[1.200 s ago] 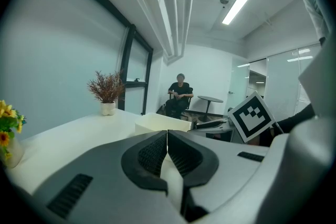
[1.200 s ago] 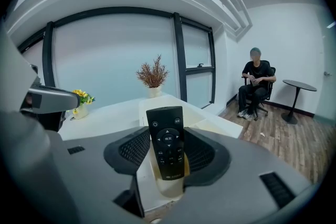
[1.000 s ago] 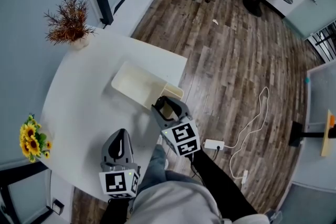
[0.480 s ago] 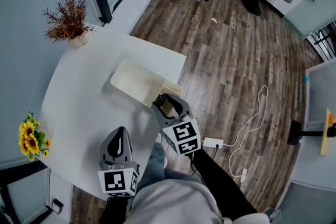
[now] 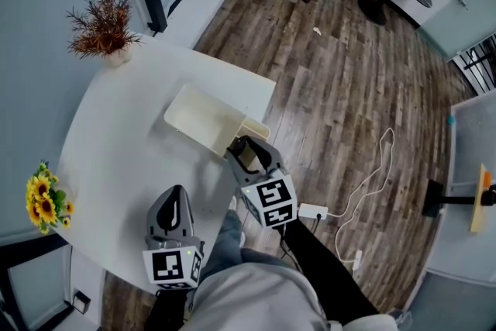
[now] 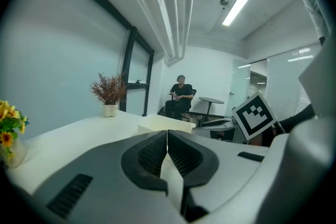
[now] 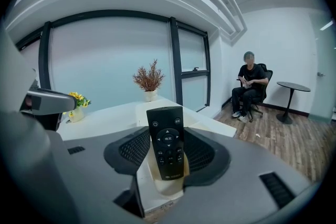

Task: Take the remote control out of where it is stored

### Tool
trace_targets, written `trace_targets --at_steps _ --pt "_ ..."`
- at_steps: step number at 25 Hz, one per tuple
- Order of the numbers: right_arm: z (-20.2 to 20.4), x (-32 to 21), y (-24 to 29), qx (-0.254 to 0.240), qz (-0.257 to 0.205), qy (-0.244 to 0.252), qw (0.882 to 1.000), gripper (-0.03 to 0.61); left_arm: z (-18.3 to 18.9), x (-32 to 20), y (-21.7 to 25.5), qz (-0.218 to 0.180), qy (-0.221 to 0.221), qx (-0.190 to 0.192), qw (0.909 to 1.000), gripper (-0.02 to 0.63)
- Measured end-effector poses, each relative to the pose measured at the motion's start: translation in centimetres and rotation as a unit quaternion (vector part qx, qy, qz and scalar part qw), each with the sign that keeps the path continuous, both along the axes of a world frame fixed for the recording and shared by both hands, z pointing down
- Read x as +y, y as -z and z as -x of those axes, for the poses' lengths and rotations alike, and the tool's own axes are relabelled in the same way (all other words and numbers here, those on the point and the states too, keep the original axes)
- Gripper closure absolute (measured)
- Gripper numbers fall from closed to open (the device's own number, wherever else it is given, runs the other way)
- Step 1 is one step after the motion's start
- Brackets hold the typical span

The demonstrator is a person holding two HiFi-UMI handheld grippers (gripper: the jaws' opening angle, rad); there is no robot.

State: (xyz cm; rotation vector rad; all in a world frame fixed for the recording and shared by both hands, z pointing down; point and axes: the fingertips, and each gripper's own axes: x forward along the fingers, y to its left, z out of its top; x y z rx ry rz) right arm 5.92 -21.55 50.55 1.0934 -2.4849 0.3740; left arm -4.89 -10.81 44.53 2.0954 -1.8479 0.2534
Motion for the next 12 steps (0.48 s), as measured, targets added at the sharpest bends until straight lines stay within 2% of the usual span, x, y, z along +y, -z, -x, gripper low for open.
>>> trace_targets --at_steps 12 --pt "-0.11 0.15 0.13 -0.004 0.004 0.001 1.0 0.38 -0.06 0.21 0.26 -0.002 0.001 0.006 1.0 0.604"
